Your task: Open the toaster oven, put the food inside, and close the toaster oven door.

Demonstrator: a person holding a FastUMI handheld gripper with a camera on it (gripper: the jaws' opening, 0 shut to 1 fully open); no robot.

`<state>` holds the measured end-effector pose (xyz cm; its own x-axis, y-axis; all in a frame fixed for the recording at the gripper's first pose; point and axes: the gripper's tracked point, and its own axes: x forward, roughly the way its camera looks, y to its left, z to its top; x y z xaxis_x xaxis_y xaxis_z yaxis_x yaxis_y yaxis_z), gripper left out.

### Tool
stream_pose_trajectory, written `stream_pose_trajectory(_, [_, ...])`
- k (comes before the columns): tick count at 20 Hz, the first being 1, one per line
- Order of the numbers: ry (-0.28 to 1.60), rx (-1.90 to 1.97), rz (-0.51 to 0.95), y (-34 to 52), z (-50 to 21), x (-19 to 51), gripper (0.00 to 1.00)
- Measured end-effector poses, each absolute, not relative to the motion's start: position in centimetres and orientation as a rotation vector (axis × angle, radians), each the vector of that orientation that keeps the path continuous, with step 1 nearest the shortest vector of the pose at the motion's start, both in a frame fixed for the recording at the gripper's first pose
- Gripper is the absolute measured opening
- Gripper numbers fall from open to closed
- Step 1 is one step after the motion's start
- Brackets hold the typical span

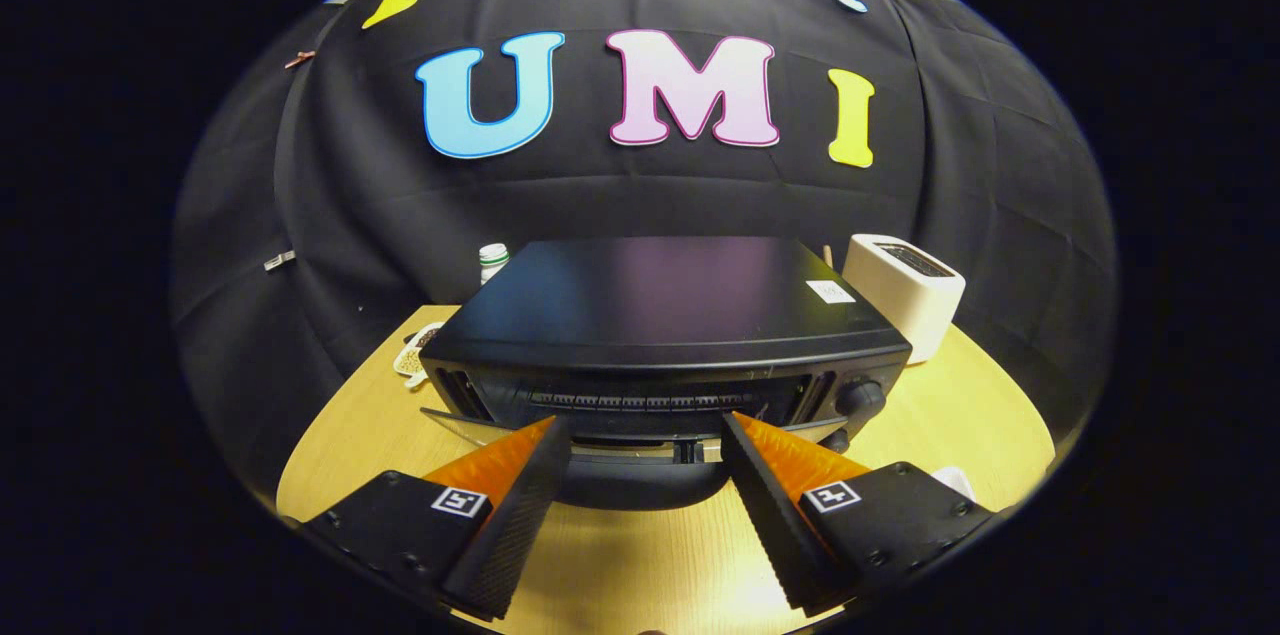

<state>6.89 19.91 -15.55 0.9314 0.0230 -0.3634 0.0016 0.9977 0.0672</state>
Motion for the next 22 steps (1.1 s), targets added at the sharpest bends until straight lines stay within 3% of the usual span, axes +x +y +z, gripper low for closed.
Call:
stream_pose_trajectory(10, [0.487, -0.015, 0.092, 20.3, -20.2, 0.7, 0.99])
stream_pose_trajectory(15, [0.748, 0.015, 0.14, 19.3, -27.9, -4.2, 1.0])
stream_pose_trajectory(22, [0.64, -0.055, 0.198, 13.6, -23.5, -5.4, 0.99])
